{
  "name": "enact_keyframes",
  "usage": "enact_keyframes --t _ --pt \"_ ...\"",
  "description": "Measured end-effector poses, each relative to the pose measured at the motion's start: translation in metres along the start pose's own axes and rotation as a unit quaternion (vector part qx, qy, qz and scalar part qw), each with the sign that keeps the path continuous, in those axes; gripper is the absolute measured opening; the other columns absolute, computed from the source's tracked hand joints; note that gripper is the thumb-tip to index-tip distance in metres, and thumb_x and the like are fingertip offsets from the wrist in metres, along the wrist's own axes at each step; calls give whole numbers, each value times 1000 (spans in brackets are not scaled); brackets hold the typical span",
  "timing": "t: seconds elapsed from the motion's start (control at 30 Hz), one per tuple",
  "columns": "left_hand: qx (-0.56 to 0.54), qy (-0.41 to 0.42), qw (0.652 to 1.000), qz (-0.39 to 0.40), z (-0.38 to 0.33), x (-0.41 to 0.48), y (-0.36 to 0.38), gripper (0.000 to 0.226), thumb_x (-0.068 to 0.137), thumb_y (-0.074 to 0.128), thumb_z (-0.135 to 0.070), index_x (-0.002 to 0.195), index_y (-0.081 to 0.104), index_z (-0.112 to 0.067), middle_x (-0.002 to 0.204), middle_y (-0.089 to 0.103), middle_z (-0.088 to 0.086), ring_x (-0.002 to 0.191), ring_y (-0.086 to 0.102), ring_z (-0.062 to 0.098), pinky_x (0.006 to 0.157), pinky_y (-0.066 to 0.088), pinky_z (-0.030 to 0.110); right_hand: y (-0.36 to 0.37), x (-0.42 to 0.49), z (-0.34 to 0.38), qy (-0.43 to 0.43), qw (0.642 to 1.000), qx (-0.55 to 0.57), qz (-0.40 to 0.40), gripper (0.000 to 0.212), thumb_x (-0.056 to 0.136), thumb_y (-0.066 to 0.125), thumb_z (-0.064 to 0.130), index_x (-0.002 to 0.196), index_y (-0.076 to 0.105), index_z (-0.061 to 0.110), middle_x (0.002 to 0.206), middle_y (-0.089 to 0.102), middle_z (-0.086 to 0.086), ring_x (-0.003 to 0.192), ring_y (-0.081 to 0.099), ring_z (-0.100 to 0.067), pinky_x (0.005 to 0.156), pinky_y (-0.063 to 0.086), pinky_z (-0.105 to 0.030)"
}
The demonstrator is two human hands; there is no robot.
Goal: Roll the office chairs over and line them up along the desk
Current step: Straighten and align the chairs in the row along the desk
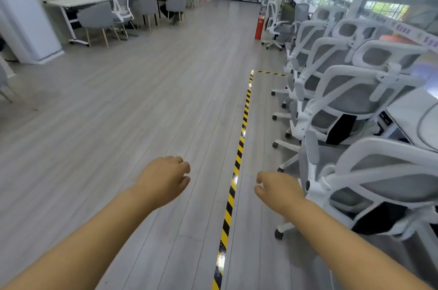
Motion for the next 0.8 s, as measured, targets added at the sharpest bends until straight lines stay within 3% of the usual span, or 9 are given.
enact_keyframes --t 0.17,0.33,0.6,0.8 --pt "-2 17 1000 22 46 94 28 32 96 34 -34 117 55 -22 113 59 -7 99 53 12 73 36 21 -8 97 5 7 1000 7 14 27 96 40 34 107 57 16 95 65 -3 82 62 -20 77 54 -38" --pt "-2 45 999 16 108 207 50 30 95 35 -33 111 57 -21 109 59 -7 95 54 13 71 37 22 -2 210 10 35 999 -5 31 28 93 43 31 108 59 14 97 65 -4 86 62 -23 74 51 -34" --pt "11 99 995 7 222 394 47 30 94 35 -32 106 58 -18 104 60 -4 93 55 15 71 40 25 -52 406 16 103 994 9 17 28 94 42 32 109 58 15 93 65 -3 81 61 -21 66 49 -32" --pt "-31 126 991 11 264 509 63 32 95 36 -36 116 57 -22 110 60 -7 98 54 13 68 32 22 -68 514 -6 148 988 41 11 27 94 43 32 112 58 18 90 65 -1 79 61 -19 69 52 -31"
Point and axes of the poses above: each hand's wrist, its own x-axis towards the middle knuckle, its own y-axis out of the palm, z = x × y, the point moved 10 cm from there along x, towards the middle knuckle
